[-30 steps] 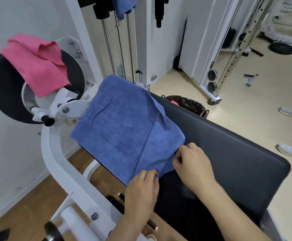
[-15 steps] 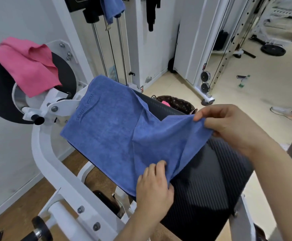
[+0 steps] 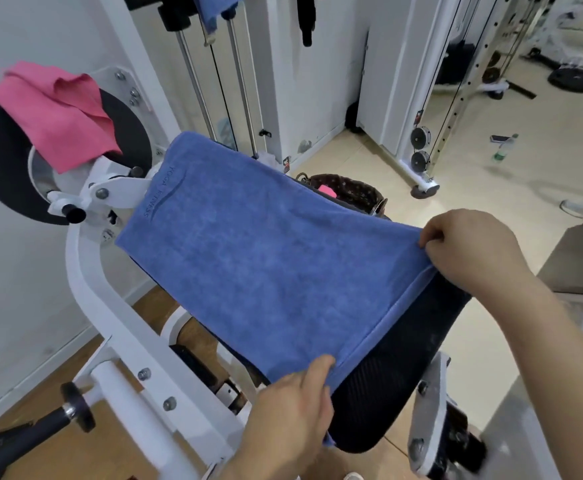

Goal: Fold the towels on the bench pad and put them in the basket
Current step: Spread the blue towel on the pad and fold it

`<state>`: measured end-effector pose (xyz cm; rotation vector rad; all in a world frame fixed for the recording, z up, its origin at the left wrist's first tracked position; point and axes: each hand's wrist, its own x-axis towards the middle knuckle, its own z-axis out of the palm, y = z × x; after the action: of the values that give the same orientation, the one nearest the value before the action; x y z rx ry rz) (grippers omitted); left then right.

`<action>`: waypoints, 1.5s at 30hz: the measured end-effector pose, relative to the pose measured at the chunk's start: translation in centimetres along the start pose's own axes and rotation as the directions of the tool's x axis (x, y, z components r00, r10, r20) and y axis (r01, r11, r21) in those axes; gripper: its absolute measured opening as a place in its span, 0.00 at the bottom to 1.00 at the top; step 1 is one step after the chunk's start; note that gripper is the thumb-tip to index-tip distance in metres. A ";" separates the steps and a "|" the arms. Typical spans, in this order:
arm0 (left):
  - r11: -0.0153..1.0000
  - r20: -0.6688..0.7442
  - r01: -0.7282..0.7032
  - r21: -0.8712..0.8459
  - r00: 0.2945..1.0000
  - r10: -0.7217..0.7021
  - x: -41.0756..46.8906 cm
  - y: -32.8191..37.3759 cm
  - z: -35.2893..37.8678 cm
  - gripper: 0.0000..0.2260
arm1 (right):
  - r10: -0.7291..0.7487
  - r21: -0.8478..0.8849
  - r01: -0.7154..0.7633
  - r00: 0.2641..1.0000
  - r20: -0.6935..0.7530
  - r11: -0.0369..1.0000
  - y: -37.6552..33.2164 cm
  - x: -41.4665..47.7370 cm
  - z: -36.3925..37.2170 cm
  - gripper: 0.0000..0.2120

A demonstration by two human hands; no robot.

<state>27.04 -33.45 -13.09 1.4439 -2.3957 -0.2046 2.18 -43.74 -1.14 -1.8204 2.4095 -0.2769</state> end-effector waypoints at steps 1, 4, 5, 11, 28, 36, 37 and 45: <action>1.000 0.035 -0.024 0.019 0.999 0.023 0.0 0.3 0.8 0.10 | -0.004 -0.072 0.005 1.000 0.007 0.997 0.5 0.0 0.4 0.14; 0.998 0.108 -0.050 -0.034 0.993 0.054 -0.1 1.0 2.4 0.05 | -0.013 -0.213 0.015 1.000 0.012 0.977 1.6 0.1 1.2 0.10; 0.998 0.129 -0.036 -0.059 0.991 0.043 -0.2 1.3 2.6 0.06 | -0.030 -0.219 0.026 0.999 -0.017 0.975 1.8 0.1 1.3 0.09; 0.996 0.247 0.043 -0.077 0.969 -0.023 -0.5 3.0 3.5 0.14 | -0.500 0.125 0.485 0.848 0.174 0.866 0.5 -1.9 2.2 0.11; 0.891 0.245 0.304 -0.337 0.942 -0.229 -1.5 3.5 3.2 0.04 | -0.692 -0.230 0.827 0.556 0.459 0.513 3.6 -3.7 2.2 0.08; 0.435 0.434 0.647 -0.627 0.753 -0.494 -0.9 0.8 2.0 0.10 | -0.608 -0.266 0.702 0.708 0.358 0.661 1.1 -1.6 1.5 0.12; 0.394 0.454 0.660 -0.640 0.738 -0.499 -0.9 0.4 1.9 0.10 | -0.575 -0.276 0.664 0.743 0.342 0.695 0.6 -1.1 1.0 0.11; 0.280 0.372 0.550 -0.787 0.784 -0.496 -0.5 -3.5 -1.6 0.05 | -0.369 0.062 0.366 0.893 0.259 0.929 -3.8 4.1 -5.3 0.06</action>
<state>30.70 -34.60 -12.72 1.5464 -1.2354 -1.4284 3.55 -48.25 4.96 -2.1454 1.8740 -0.0667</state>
